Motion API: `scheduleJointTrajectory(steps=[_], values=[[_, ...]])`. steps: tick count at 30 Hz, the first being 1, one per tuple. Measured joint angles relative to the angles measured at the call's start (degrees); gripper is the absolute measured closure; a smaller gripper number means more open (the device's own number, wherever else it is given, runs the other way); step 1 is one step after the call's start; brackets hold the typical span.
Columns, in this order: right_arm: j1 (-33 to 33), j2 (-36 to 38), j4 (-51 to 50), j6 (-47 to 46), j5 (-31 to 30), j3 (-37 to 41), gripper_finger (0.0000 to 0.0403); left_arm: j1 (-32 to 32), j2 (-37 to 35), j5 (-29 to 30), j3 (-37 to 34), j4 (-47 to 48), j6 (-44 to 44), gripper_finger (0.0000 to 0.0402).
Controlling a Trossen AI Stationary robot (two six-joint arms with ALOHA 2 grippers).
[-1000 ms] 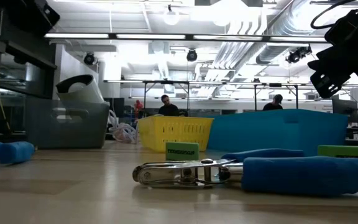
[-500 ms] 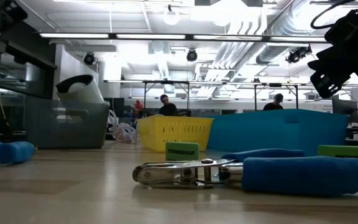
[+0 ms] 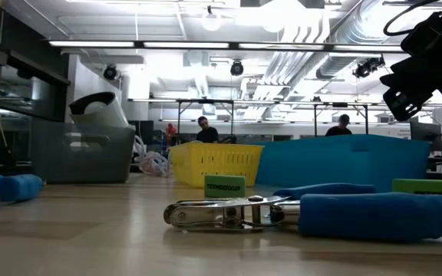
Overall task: Pick & Place School Supplies
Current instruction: Put the crayons box into the blue bin
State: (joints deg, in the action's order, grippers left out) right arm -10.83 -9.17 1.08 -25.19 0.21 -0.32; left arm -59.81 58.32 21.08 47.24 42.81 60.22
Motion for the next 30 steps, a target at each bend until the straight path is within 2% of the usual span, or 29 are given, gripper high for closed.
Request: scheduleJointTrajectory(steps=[12, 30], values=[[0.02, 0.0, -0.02, -0.02, 0.0, -0.02, 0.032, -4.76, 4.24, -0.02, 0.0, -0.33, 7.12, 0.0252], [0.02, 0.01, -0.01, -0.02, -0.01, -0.02, 0.032, -5.27, 7.18, 1.43, 0.0, -2.86, 7.28, 0.0249]])
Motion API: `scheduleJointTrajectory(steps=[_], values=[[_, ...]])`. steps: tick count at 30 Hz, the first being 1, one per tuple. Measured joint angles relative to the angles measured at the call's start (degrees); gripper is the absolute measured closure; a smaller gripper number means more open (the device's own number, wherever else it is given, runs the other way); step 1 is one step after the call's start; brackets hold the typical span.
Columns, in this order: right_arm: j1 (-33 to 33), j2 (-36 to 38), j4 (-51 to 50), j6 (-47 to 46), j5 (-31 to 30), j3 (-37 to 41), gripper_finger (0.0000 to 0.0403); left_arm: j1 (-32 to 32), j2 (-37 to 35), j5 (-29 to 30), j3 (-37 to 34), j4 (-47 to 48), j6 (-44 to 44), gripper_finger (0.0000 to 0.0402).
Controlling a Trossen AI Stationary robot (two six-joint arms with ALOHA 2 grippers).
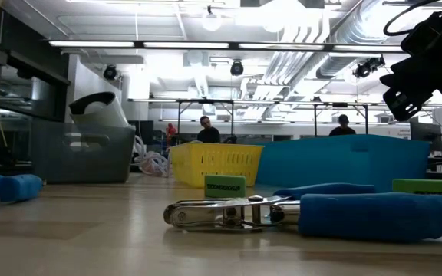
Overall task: Pick & Place School Supplies
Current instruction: Put the crayons box into the blue bin
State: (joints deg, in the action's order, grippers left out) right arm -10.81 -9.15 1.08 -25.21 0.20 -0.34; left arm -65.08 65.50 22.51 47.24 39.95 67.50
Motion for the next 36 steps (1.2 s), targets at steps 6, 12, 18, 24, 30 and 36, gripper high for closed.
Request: scheduleJointTrajectory(steps=[6, 12, 18, 24, 30, 36], values=[[0.0, 0.0, 0.01, 0.0, -0.01, 0.02, 0.032, -1.18, 0.67, -1.5, -0.02, -0.16, 1.66, 0.0223], [0.0, 0.0, -0.01, 0.0, 0.0, 0.0, 0.032, -3.87, 1.95, -2.48, -0.02, -0.65, 5.48, 0.0206], [-0.01, 0.0, -0.01, 0.01, 0.0, 0.01, 0.032, -5.48, 4.15, -2.46, -0.07, -1.46, 7.16, 0.0204], [-0.01, -0.01, -0.01, 0.02, -0.01, 0.0, 0.032, -5.61, 6.1, -2.43, -0.07, -2.53, 7.55, 0.0204], [-0.01, 0.01, -0.01, 0.0, 0.0, 0.0, 0.032, -5.62, 7.43, -2.48, -0.07, -2.95, 8.01, 0.0204], [0.0, -0.01, -0.01, 0.0, -0.01, 0.0, 0.032, -5.62, 7.64, -2.7, -0.07, -2.88, 8.99, 0.0204]])
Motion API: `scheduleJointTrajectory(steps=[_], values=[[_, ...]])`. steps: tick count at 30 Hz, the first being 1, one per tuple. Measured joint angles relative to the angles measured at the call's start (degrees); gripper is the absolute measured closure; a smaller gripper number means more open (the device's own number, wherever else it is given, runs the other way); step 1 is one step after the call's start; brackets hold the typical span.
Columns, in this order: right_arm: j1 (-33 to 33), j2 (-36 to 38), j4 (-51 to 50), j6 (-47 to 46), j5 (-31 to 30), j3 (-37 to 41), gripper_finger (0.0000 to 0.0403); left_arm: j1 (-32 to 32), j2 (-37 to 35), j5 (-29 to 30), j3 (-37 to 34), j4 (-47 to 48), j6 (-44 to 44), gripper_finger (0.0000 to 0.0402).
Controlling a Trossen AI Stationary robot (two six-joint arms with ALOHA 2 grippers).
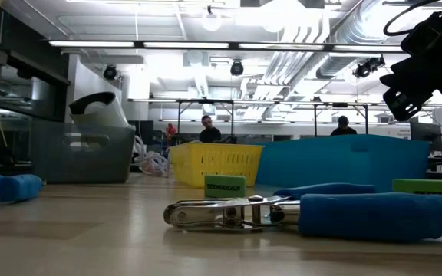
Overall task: Pick & Place School Supplies
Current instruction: Put the crayons box into the blue bin
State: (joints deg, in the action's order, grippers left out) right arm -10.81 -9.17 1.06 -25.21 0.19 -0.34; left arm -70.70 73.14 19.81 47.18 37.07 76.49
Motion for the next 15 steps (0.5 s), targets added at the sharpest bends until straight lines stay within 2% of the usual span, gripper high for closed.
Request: scheduleJointTrajectory(steps=[15], values=[[0.0, 0.0, 0.02, 0.01, 0.0, 0.01, 0.032, 0.0, 4.3, -0.92, 0.0, -0.05, 0.33, 0.0204]])
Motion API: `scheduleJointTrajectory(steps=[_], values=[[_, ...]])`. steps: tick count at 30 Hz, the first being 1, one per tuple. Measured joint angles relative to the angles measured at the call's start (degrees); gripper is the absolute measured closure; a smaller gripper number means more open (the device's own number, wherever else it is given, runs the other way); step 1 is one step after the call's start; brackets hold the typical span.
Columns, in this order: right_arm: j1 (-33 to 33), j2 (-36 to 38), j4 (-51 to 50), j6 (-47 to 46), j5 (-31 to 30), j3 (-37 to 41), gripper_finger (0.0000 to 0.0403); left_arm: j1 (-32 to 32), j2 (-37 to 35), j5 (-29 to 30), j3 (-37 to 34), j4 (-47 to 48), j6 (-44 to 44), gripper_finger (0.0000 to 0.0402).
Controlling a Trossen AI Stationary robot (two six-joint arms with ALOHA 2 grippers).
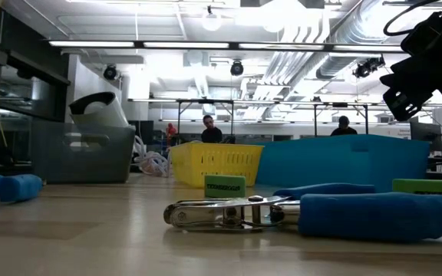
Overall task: Pick & Place School Supplies
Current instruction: Put the crayons box into the blue bin
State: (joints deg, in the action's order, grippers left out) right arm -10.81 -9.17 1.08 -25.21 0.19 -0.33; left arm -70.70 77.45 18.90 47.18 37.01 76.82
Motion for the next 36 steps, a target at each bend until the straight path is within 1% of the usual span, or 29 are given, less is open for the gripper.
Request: scheduleJointTrajectory(steps=[9, 16, 22, 27, 36], values=[[-0.01, 0.0, 0.0, 0.0, 0.01, -0.01, 0.032, 0.0, 2.01, 0.09, 0.0, -0.01, 0.17, 0.0204], [0.0, 0.02, 0.0, -0.01, 0.0, -0.01, 0.032, 0.38, 2.23, 0.02, 0.0, -0.01, 0.77, 0.0204], [0.0, 0.0, 0.0, 0.01, 0.01, 0.01, 0.032, 2.06, 2.23, 0.44, 0.0, -0.28, -2.25, 0.0204], [0.0, 0.01, -0.01, 0.0, 0.01, 0.0, 0.032, 2.82, 2.34, 0.5, 0.0, -0.31, -2.41, 0.0204], [0.0, 0.0, -0.01, 0.0, 0.0, -0.01, 0.032, 2.82, 5.5, 0.46, 0.0, -2.99, -2.26, 0.0204]])
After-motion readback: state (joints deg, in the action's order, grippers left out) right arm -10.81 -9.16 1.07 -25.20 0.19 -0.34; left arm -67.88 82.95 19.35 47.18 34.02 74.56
